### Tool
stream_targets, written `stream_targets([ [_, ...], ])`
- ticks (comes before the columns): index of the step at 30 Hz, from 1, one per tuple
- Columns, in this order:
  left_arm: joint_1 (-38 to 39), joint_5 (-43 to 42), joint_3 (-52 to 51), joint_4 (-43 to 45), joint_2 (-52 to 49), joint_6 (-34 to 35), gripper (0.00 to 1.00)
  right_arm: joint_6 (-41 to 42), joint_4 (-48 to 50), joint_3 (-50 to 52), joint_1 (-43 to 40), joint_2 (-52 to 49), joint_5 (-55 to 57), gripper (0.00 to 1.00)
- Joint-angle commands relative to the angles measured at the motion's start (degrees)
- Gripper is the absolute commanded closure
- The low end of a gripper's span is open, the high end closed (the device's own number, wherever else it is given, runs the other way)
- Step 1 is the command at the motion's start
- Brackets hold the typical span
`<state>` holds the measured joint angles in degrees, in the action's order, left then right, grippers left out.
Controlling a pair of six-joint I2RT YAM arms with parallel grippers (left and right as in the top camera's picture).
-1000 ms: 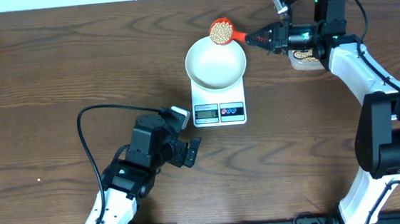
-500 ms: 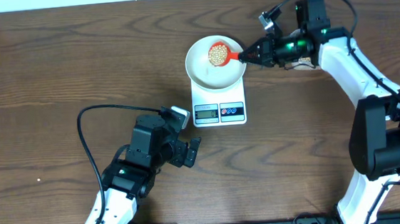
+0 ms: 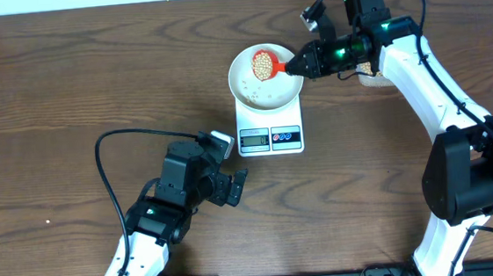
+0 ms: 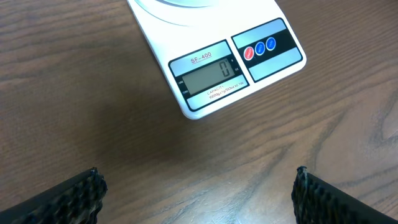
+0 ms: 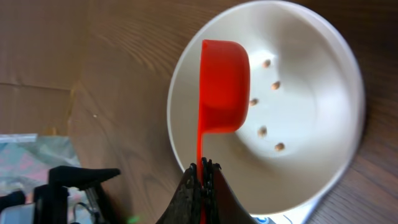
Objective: Scoop item into bowl and weigh 50g on scale
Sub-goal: 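Tilt the red scoop with the right gripper to pour soybeans into bowl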
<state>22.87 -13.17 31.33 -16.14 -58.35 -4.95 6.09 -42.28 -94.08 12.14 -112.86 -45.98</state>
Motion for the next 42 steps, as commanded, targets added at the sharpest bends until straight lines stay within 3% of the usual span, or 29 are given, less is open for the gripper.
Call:
stream_targets([
  [1,-0.35,0.52,1.38,-0.07,0.0,-0.81,0.02,-2.73,-0.66,-1.29,-0.04,1.03,2.4,0.99],
  [17,-0.35,0.52,1.38,-0.07,0.0,-0.81,0.02,-12.26,-2.86,-1.29,3.15,1.03,10.1,0.99],
  [42,-0.35,0.52,1.38,-0.07,0.0,-0.81,0.02,-16.09,-0.94,-1.55,6.49,4.37,22.36,0.99],
])
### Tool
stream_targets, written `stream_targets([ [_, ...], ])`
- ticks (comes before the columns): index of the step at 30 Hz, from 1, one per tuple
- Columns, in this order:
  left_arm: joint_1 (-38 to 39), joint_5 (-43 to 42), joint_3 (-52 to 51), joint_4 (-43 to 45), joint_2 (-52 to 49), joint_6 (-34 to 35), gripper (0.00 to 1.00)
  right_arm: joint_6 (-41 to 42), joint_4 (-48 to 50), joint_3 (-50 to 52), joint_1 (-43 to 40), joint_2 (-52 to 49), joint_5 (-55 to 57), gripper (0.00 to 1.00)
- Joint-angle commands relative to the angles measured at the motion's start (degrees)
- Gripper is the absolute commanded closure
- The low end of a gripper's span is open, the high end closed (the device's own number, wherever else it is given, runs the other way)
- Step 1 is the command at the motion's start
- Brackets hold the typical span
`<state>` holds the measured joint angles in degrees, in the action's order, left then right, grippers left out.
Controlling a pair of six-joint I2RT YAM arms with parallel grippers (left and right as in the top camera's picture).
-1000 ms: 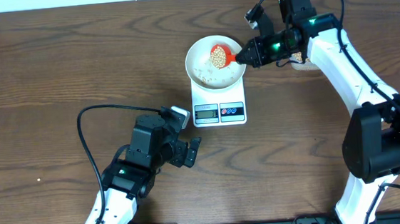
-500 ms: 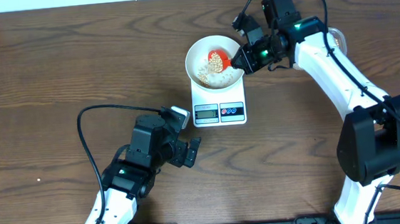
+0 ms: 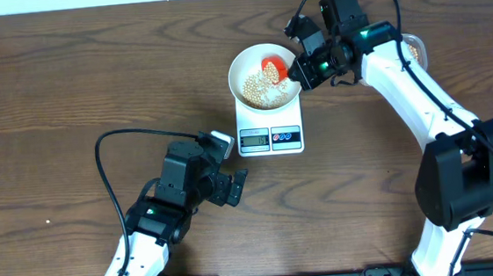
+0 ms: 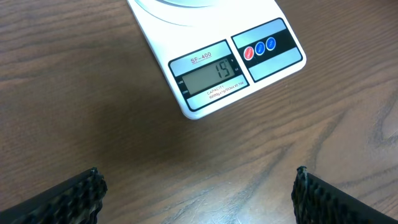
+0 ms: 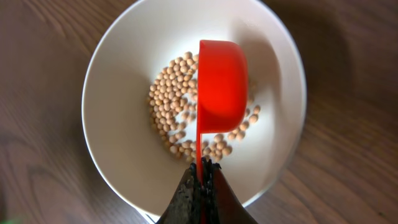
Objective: Scoop item into bowl and weigh 50g on scale
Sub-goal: 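Tilt the red scoop with the right gripper to pour soybeans into bowl, then carry the empty scoop right back to the soybean tub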
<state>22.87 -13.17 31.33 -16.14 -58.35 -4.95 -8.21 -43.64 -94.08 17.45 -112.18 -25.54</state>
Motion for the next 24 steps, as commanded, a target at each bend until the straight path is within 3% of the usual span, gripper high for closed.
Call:
stream_targets([
  [1,-0.35,0.52,1.38,-0.07,0.0,-0.81,0.02,-1.79,0.55,-1.55,1.27,4.11,2.69,0.99],
  [15,-0.35,0.52,1.38,-0.07,0.0,-0.81,0.02,-4.63,0.28,-1.55,5.44,9.53,12.57,0.99],
  [24,-0.35,0.52,1.38,-0.07,0.0,-0.81,0.02,-14.78,-2.78,-1.55,9.49,9.9,19.76,0.99],
])
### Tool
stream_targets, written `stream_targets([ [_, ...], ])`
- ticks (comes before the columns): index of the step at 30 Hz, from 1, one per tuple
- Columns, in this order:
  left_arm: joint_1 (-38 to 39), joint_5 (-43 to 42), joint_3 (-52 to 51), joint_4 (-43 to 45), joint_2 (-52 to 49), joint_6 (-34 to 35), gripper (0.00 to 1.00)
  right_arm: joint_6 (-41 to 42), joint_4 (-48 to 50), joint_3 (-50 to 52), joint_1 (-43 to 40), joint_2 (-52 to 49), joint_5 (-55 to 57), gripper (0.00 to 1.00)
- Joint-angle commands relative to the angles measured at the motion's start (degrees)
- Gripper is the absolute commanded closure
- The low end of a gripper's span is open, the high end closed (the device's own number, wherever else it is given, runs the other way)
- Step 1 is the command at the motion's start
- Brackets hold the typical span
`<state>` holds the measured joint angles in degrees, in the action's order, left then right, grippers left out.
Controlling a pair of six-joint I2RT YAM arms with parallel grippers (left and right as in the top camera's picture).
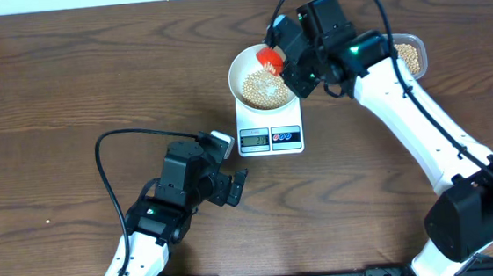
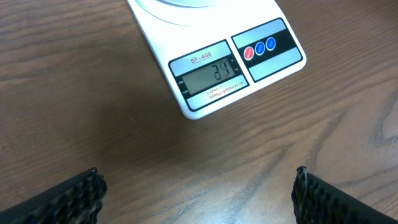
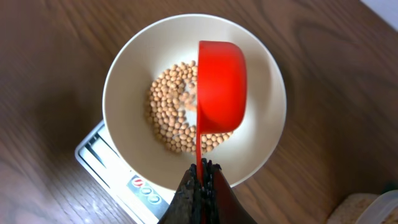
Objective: Scoop item into bowl and weigh 50g on scale
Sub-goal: 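Carry the empty scoop right back to the soybean tub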
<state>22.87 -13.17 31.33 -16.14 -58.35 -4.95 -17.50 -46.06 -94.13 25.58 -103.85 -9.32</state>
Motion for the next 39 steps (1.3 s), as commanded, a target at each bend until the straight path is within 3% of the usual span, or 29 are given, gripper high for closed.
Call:
stream_targets([
  [1,-0.35,0.52,1.38,-0.07,0.0,-0.81,0.02,-7.13,-0.48,-1.51,2.03,1.57,3.67,0.99],
  [7,-0.35,0.52,1.38,-0.07,0.0,-0.81,0.02,-7.82,-0.2,-1.51,2.51,1.6,4.07,0.99],
  [15,-0.35,0.52,1.38,-0.07,0.0,-0.81,0.02,-2.64,0.94,-1.51,1.36,1.9,3.67,0.99],
  [19,-0.35,0.52,1.38,-0.07,0.0,-0.79,0.02,-1.64,1.51,-1.51,-0.28,2.49,-3.17,0.99],
  [31,-0.35,0.52,1.38,-0.07,0.0,-0.81,0.02,0.5,0.81,-1.51,-13.35,5.03,-27.12,0.99],
  [39,-0.35,0.52,1.38,-0.07,0.0,-0.81,0.02,2.73,-3.63,-1.51,-23.78,6.6,-26.49,0.99],
])
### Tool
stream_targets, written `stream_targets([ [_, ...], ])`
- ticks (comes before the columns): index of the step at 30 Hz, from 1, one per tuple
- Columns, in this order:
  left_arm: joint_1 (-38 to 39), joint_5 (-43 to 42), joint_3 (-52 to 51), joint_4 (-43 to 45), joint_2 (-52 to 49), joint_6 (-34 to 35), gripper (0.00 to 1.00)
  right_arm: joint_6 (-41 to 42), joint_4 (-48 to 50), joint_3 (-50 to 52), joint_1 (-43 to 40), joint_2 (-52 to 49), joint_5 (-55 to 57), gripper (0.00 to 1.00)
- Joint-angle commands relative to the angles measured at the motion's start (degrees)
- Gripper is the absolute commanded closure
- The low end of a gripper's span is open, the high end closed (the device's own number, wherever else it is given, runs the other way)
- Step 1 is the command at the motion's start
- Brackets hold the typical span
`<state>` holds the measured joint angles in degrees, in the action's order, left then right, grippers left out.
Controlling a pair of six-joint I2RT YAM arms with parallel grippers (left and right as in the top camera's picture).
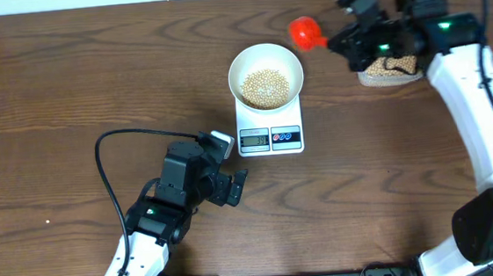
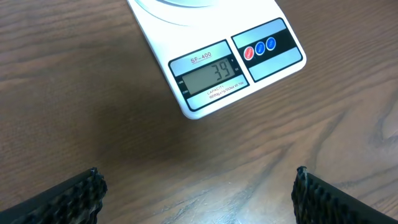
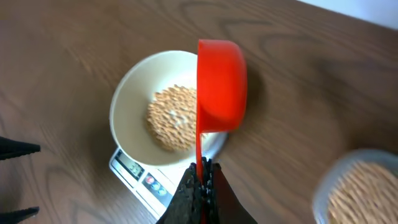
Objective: Scoop item into bowl and weigh 50g on scale
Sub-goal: 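Carry the empty scoop right back to the soybean tub, then dip the red scoop into the soybean tub and scoop more beans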
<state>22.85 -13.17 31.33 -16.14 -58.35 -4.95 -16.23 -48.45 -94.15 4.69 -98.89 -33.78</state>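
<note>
A white bowl point(image 1: 264, 75) holding a heap of tan beans point(image 1: 264, 86) stands on the white scale point(image 1: 269, 127). The scale's display point(image 2: 209, 76) reads 39 in the left wrist view. My right gripper point(image 1: 351, 41) is shut on the handle of a red scoop point(image 1: 305, 33), held in the air to the right of the bowl; the scoop point(image 3: 221, 84) is seen from below, its inside hidden. My left gripper point(image 2: 198, 196) stands open on the table in front of the scale, with nothing between its fingers.
A clear container of beans point(image 1: 391, 67) sits at the back right, under the right arm; it shows blurred in the right wrist view as the container point(image 3: 360, 186). A black cable loops on the table by the left arm point(image 1: 160, 211).
My right gripper has moved with the scoop from over the bowl to the right, off the bowl toward the bean container. The scale reading has gone from 23 to 39. The left arm is unmoved.
First the full scoop was over a nearly empty bowl and the scale read 0. Then beans lay in the bowl at 19, later 23 with the scoop still above. Now the scoop is clear of the bowl and the display shows 39.
</note>
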Motion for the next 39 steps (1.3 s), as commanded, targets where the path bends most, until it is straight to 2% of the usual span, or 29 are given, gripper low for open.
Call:
stream_targets([
  [1,-0.33,0.52,1.38,-0.07,0.0,-0.81,0.02,1.73,-2.14,-1.49,-4.11,1.64,-1.29,0.99],
  [10,-0.33,0.52,1.38,-0.07,0.0,-0.81,0.02,3.58,-6.91,-1.46,-12.31,1.6,8.57,0.99],
  [20,-0.33,0.52,1.38,-0.07,0.0,-0.81,0.02,3.56,-8.24,-1.42,-14.03,1.51,17.55,0.99],
  [39,-0.33,0.52,1.38,-0.07,0.0,-0.79,0.02,4.5,-8.13,-0.96,-14.03,-1.05,18.86,0.99],
])
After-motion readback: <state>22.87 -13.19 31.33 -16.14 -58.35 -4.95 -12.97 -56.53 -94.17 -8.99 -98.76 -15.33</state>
